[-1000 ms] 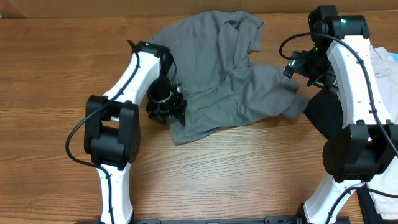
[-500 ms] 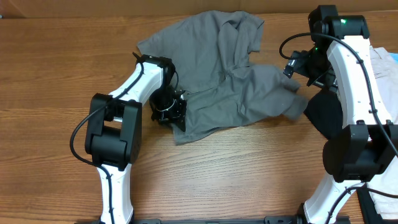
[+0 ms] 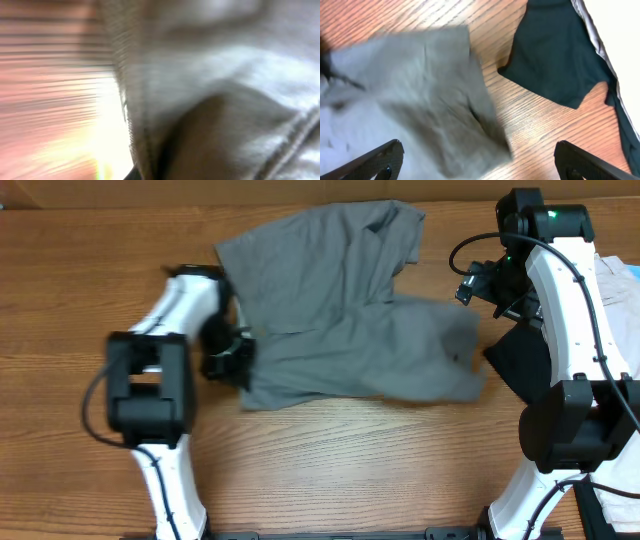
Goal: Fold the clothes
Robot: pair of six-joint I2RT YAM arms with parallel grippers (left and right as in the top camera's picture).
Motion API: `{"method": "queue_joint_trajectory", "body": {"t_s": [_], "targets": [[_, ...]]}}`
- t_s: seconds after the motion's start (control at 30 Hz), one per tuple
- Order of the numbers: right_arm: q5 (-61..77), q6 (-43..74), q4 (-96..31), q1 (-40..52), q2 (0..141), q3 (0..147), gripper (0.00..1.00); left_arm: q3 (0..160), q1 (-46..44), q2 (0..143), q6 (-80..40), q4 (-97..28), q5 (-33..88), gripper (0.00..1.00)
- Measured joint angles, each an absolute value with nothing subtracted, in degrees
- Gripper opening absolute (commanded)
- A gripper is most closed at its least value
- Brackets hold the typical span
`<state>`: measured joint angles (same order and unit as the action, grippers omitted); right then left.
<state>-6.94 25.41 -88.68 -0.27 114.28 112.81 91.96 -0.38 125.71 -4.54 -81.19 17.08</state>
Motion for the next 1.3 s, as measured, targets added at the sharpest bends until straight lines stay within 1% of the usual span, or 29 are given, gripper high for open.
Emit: {"method": "queue_joint_trajectory", "body": {"t_s": [0.17, 0.2, 0.27, 0.3, 0.37, 0.4, 0.47, 0.5, 0.7, 0.83, 0.9, 0.93, 1.0, 1.1, 1.13, 1.17, 1.3], "targets": [[-3.6, 23.9, -85.9, -0.3, 114.1, 111.7, 1.0, 91.9, 11.3, 119.1, -5.1, -80.7, 15.2, 0.04], [-2.5, 23.6, -84.9, -0.3, 114.1, 111.0, 1.0, 91.9, 13.0, 117.3, -5.3, -80.8, 15.0, 0.07], [-0.6, 23.1, -83.5, -0.3, 114.1, 109.4, 1.0, 91.9, 15.2, 114.2, -5.5, -81.0, 14.6, 0.28], [0.2, 22.9, -82.7, -0.3, 114.1, 108.6, 1.0, 91.9, 15.8, 112.9, -5.8, -81.2, 14.5, 0.49], [1.6, 22.5, -81.7, -0.1, 114.1, 107.0, 1.0, 91.9, 16.2, 111.0, -6.0, -81.6, 14.5, 0.73], [2.0, 22.5, -81.6, 0.0, 114.1, 106.3, 1.0, 91.9, 16.1, 110.6, -6.1, -81.8, 14.5, 0.82], [2.7, 22.4, -81.8, 0.4, 114.1, 105.4, 1.0, 91.9, 15.5, 110.5, -6.0, -81.8, 14.5, 0.97], [2.9, 22.3, -82.0, 0.8, 114.1, 105.3, 1.0, 91.9, 15.0, 110.5, -5.9, -81.6, 14.5, 1.0], [4.2, 20.9, -81.8, 4.7, 114.0, 105.1, 1.0, 91.7, 9.7, 110.5, -6.3, -78.8, 14.5, 1.0], [5.5, 20.5, -77.9, 6.9, 113.6, 101.9, 0.99, 91.7, 6.8, 110.5, -6.3, -75.1, 14.5, 1.0], [6.8, 20.3, -75.0, 7.2, 113.6, 99.1, 0.89, 91.7, 6.4, 110.5, -6.3, -73.1, 14.5, 1.0], [7.6, 20.2, -73.2, 7.2, 113.6, 97.4, 0.79, 91.6, 6.4, 110.5, -6.3, -72.0, 14.5, 1.0], [8.6, 19.8, -71.2, 7.1, 113.6, 94.5, 0.66, 91.6, 6.4, 110.5, -6.3, -70.1, 14.5, 1.0], [9.7, 19.7, -68.9, 7.1, 113.6, 90.7, 0.33, 91.5, 6.4, 110.5, -6.3, -69.7, 14.5, 1.0], [10.0, 19.4, -67.4, 7.1, 113.6, 89.1, 0.24, 91.5, 6.4, 110.5, -6.3, -69.6, 14.5, 1.0], [10.3, 19.6, -66.8, 7.1, 113.6, 88.3, 0.2, 91.5, 6.4, 110.5, -6.3, -69.1, 14.5, 1.0], [12.0, 19.6, -61.8, 7.1, 113.6, 83.9, 0.19, 91.5, 6.4, 110.5, -6.3, -68.3, 14.5, 1.0]]}}
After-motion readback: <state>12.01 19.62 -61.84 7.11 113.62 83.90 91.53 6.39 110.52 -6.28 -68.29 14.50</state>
